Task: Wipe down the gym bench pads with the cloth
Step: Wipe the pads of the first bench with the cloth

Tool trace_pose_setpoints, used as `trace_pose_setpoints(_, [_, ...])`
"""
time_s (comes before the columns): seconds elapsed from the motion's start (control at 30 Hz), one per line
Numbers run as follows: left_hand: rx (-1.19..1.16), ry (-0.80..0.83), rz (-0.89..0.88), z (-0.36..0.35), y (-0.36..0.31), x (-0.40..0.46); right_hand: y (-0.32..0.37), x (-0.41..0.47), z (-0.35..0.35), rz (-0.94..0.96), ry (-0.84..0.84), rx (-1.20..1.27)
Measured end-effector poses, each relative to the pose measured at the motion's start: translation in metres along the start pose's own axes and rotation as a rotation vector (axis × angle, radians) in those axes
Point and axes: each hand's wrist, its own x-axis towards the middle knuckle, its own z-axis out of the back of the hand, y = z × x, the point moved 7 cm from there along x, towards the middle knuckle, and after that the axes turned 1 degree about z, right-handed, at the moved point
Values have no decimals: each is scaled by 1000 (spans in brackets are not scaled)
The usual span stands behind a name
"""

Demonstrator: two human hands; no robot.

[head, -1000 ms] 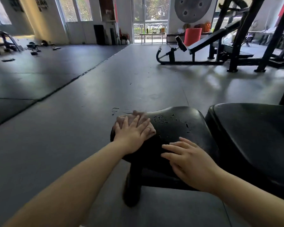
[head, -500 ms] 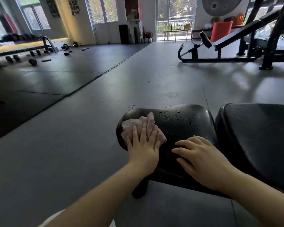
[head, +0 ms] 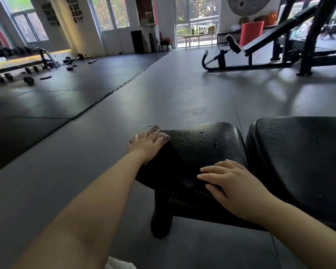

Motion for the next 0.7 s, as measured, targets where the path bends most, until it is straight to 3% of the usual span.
trace_pose_setpoints(0.1, [-23,-25,72,-5,7,7,-1,-1,0,-26,17,-3])
trace_pose_setpoints(0.37, [-207,-321,198,-19,-13,-84,1,-3,0,-25,48,13])
trace_pose_setpoints(0.5, [-254,-379,-71,-47,-55,-122,3,-1,0,-27,61,-1])
trace_pose_setpoints(0.6, [-122,-350,-247,-51,-41,-112,4,-1,-1,-31,67,-16])
trace_pose_setpoints(0.7, [-49,-322,-207,-36,-11,-88,4,-3,1,-32,43,-25])
